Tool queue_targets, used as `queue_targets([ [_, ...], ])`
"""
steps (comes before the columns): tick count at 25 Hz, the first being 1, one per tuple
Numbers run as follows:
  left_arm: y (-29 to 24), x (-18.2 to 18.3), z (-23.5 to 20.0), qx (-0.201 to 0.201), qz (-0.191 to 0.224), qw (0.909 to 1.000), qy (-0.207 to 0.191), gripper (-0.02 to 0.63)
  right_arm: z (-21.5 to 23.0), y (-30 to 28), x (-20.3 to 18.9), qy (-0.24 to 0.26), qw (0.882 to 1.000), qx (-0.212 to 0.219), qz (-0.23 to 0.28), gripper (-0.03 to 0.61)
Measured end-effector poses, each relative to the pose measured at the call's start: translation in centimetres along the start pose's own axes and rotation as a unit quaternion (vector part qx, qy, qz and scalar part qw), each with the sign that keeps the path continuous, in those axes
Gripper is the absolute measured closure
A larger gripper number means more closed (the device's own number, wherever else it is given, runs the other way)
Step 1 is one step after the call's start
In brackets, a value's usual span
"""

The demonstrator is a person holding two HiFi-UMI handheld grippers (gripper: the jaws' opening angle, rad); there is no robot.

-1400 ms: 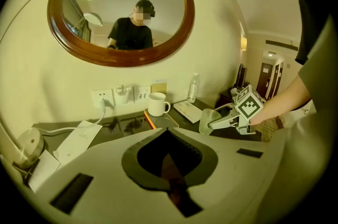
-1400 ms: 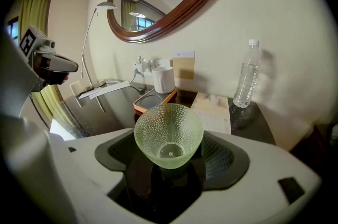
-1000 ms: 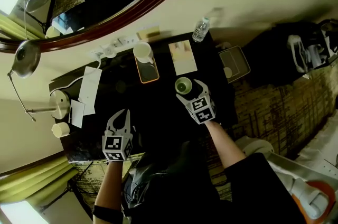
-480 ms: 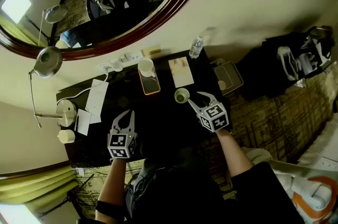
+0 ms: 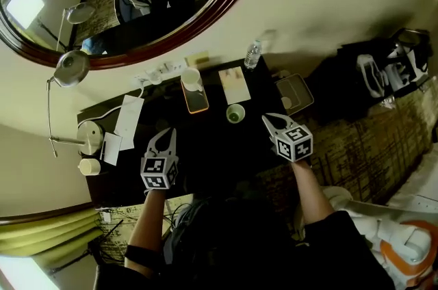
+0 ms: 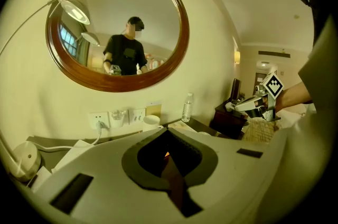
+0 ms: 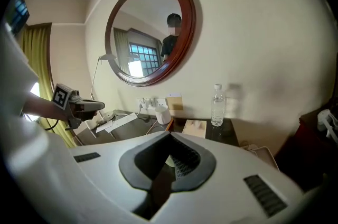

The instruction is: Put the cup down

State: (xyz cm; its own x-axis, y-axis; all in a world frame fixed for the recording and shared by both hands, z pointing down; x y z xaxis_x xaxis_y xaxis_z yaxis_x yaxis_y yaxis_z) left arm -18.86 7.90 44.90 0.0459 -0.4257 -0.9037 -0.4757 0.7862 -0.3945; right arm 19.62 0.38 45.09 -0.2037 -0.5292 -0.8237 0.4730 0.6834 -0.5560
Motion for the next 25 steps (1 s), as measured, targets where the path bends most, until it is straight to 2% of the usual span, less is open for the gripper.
queue_targets([
  [4,-0.3,0.6,0.1,0.002,-0.003,0.9999,-0.01,0.613,0.5,0.7,-0.8,-0.016,1.0,-0.002,0.0,0.578],
  [9,-0.7,0.7,0.9,-0.007,-0.003,1.0,-0.001,0.613,1.2,1.4,-1.9,-0.023,1.0,-0.008,-0.005,0.578],
  [15,-0.6,1.1,1.8,-0.008,-0.006,0.9998,-0.017,0.614,1.3,1.4,-2.3,-0.025,1.0,-0.005,-0.005,0.578],
  [23,-0.4,1.1,1.9,-0.017,0.005,0.9998,-0.005,0.614,1.0,1.3,-2.2,-0.024,1.0,0.007,-0.003,0.578],
  [25,-0.7,1.3,2.0,-0.023,-0.001,0.9997,-0.009,0.527,0.9,1.2,-2.3,-0.027,1.0,0.011,-0.001,0.578],
])
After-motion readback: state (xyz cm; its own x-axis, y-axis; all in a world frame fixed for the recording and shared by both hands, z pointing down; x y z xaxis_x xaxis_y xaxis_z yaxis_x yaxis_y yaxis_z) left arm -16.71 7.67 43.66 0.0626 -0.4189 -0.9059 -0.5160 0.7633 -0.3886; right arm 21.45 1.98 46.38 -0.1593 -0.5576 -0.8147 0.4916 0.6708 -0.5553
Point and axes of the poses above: the fingertips, and each gripper's own axes: y backward along the fingers, z to its right, x out of its top, the point moved 9 cm from there along y, backward along the fingers, and after that the axes turned 9 degrees about -x, right-handed, at the moved point
